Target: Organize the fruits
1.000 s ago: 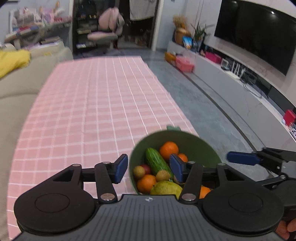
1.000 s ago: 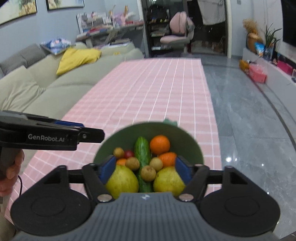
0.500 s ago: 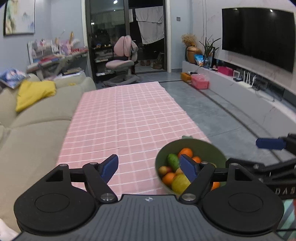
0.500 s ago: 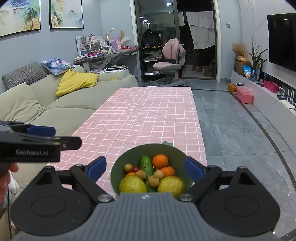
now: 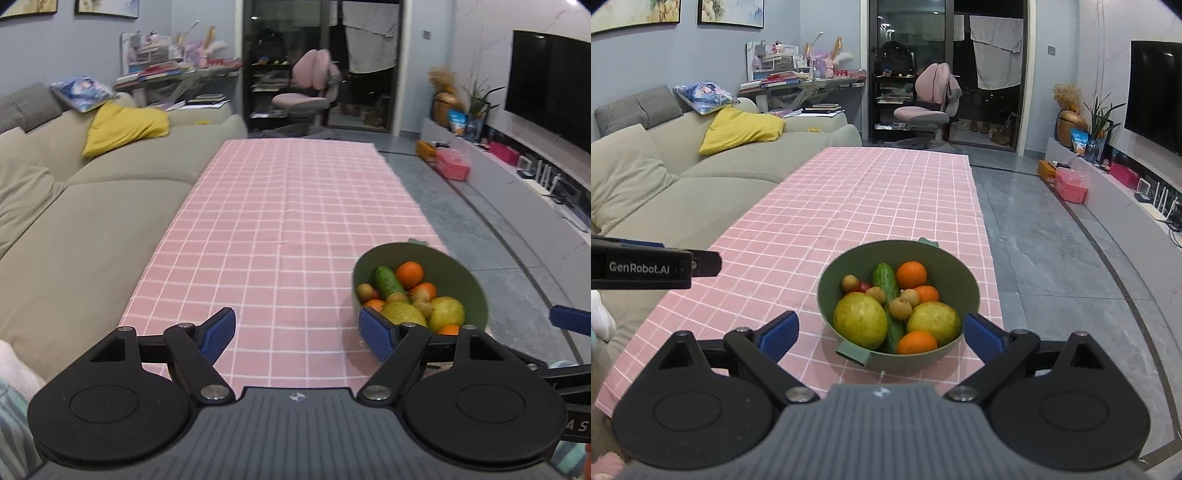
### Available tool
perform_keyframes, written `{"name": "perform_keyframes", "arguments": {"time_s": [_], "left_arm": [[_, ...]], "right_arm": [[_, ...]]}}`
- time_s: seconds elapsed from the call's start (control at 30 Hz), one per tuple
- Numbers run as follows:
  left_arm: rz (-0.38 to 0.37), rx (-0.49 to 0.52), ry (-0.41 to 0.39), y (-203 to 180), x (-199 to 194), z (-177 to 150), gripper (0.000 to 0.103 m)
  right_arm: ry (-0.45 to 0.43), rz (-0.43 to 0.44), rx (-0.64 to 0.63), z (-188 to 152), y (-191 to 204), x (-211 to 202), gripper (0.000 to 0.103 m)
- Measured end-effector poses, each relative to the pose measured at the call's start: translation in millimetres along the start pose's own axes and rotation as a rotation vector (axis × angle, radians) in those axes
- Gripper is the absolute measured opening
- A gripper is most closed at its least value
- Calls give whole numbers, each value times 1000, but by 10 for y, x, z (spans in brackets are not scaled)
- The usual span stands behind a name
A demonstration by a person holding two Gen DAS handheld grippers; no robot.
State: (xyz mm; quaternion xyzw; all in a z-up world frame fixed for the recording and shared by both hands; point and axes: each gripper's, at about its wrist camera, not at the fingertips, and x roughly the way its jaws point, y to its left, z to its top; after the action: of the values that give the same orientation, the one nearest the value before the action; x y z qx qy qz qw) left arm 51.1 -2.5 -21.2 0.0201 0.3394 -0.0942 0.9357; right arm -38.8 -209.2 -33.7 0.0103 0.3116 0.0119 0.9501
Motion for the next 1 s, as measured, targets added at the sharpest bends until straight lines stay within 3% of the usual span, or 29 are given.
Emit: {"name": "perform_keyframes", "arguments": {"time_s": [0.33,1.0], "left_arm": [[29,39,45,-92,77,-220,89],[31,31,63,-73,64,-222,89]], "right_arm": [[50,-31,34,-112,-49,154,94],[59,-34,46,-142,-49,159,94]]}}
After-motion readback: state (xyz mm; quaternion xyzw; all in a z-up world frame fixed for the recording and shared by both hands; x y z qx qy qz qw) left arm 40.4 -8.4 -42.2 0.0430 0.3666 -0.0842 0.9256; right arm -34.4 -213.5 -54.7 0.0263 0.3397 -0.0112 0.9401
